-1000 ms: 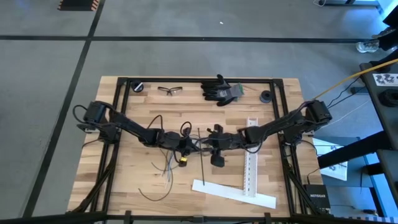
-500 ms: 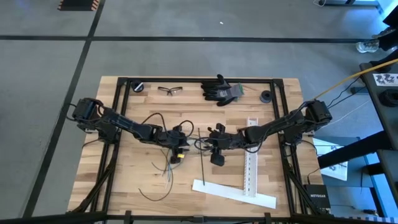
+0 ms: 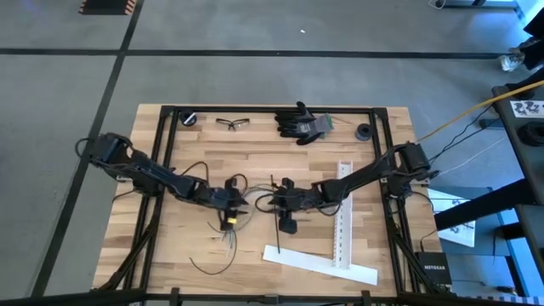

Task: Ziptie cables
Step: Wrap the cable wires with the black zip tie

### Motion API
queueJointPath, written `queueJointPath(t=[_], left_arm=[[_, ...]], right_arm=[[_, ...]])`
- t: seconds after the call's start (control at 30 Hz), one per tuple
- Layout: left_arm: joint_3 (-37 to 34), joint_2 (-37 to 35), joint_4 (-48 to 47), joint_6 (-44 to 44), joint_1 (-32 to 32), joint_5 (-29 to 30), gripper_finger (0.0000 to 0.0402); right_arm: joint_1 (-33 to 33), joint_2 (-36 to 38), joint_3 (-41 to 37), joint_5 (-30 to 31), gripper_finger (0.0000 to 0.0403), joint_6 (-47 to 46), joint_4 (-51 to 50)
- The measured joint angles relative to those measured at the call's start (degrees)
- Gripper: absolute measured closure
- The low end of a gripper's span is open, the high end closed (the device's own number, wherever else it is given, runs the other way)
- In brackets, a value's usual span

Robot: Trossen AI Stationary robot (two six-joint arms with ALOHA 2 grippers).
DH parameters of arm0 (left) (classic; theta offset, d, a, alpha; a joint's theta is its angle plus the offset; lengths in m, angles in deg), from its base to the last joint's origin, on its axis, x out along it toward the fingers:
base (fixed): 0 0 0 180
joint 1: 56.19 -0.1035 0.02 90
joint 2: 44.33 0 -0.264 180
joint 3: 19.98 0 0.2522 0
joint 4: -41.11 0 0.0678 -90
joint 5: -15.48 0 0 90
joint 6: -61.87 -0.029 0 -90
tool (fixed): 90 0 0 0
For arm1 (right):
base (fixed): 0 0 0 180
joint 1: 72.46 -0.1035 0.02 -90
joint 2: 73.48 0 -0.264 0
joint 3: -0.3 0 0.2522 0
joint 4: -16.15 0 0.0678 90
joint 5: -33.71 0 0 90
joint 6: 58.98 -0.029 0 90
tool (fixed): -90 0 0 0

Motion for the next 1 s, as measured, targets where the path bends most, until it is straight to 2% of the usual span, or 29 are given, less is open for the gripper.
queueJointPath(t=[0.1, 0.27, 0.37, 0.6, 1.0], left_arm=[[-2.72, -2.99, 3.19, 0.38, -0.23, 0.04, 0.0270], [-5.19, -5.92, 3.25, 0.84, 0.56, 0.05, 0.0269], [-5.86, -6.17, 3.23, 1.08, 1.59, 0.08, 0.0270], [-6.75, -6.17, 3.24, 1.02, 3.68, 1.17, 0.0271], [-6.75, -6.17, 5.57, -0.71, 3.80, 1.30, 0.0271]], right_arm=[[0.02, -1.96, 2.11, -1.09, 0.0263, 0.00, -0.34], [0.01, -4.63, 5.33, -1.07, 0.0209, 4.35, -0.63], [-0.05, -6.19, 6.59, -0.59, 0.0195, 6.58, -0.63], [-0.07, -9.64, 7.40, -0.57, 0.0209, 9.35, 0.03], [-0.14, -10.44, 8.33, -1.01, 0.0232, 9.07, 0.18]])
